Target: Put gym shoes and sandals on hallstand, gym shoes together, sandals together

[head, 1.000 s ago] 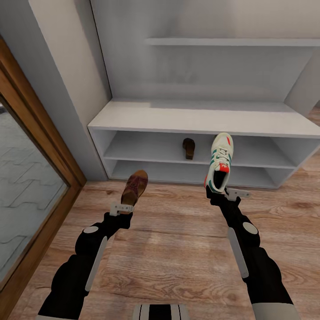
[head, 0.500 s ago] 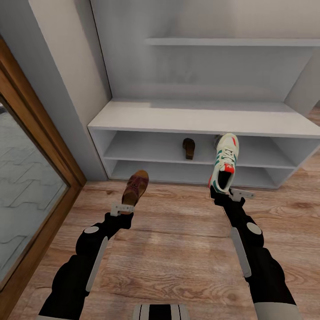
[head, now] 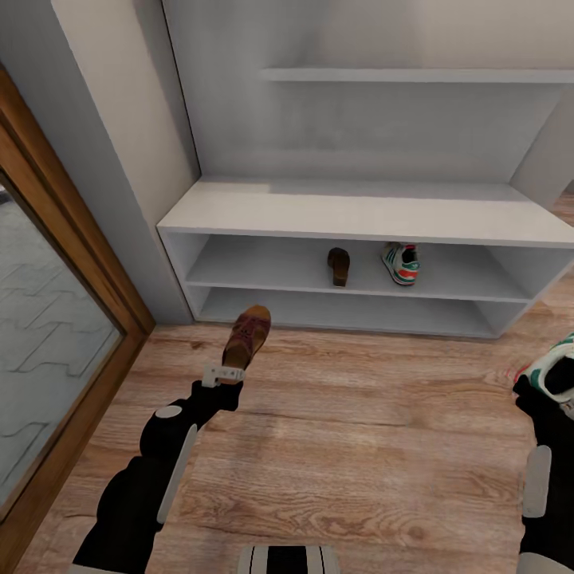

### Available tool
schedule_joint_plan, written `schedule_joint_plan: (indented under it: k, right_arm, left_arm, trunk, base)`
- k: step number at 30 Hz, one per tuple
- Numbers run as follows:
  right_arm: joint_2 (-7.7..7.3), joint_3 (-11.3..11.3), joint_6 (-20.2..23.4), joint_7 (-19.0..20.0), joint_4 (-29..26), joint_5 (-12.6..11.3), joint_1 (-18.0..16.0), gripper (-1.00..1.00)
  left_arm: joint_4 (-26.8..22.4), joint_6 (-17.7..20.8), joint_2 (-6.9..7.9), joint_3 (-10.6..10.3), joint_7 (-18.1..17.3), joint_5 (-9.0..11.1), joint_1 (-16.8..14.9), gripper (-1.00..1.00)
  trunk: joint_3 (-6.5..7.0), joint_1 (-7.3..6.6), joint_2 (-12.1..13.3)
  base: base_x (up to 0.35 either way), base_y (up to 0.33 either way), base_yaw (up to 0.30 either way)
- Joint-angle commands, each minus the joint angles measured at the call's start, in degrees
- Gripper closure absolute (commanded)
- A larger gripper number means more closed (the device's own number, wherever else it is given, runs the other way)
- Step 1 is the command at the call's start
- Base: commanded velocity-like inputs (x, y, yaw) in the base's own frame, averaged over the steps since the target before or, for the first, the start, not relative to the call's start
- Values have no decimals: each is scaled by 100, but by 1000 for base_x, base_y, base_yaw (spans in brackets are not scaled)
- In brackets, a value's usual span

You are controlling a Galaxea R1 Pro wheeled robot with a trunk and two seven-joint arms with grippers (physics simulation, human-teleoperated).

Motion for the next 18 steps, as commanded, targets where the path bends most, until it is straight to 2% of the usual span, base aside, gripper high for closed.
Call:
schedule_joint_plan:
  k: [1,5,8,13,16,18]
  right_arm:
    - [5,-197,28,-19,-10,-82,-4,100]
    - [5,-912,30,-51,-4,-82,-4,100]
    - [6,-1178,32,-63,-2,-82,-4,100]
    - [12,-1275,68,-69,-7,-82,-4,100]
    - [21,-1251,287,-70,-23,-72,-4,100]
    - [28,-1234,606,-70,-54,-61,-4,100]
  left_arm:
    - [-4,27,-3,5,-31,-31,-8,100]
    - [4,59,-4,7,-20,-50,-51,100]
    - [37,70,-4,7,-17,-51,-180,100]
    - [753,133,2,15,-13,-44,-618,100]
    - [1660,147,4,18,-9,-41,-1193,100]
    - [2418,149,-1,17,-8,-43,-1677,100]
  trunk:
    - [-4,-1,-2]
    - [-4,-1,-2]
    - [-4,-1,-2]
    - [-4,-1,-2]
    - [-4,-1,-2]
    - [-4,-1,-2]
  base:
    - [0,0,0]
    - [0,0,0]
    - [0,0,0]
    - [0,0,0]
    - [0,0,0]
    - [0,0,0]
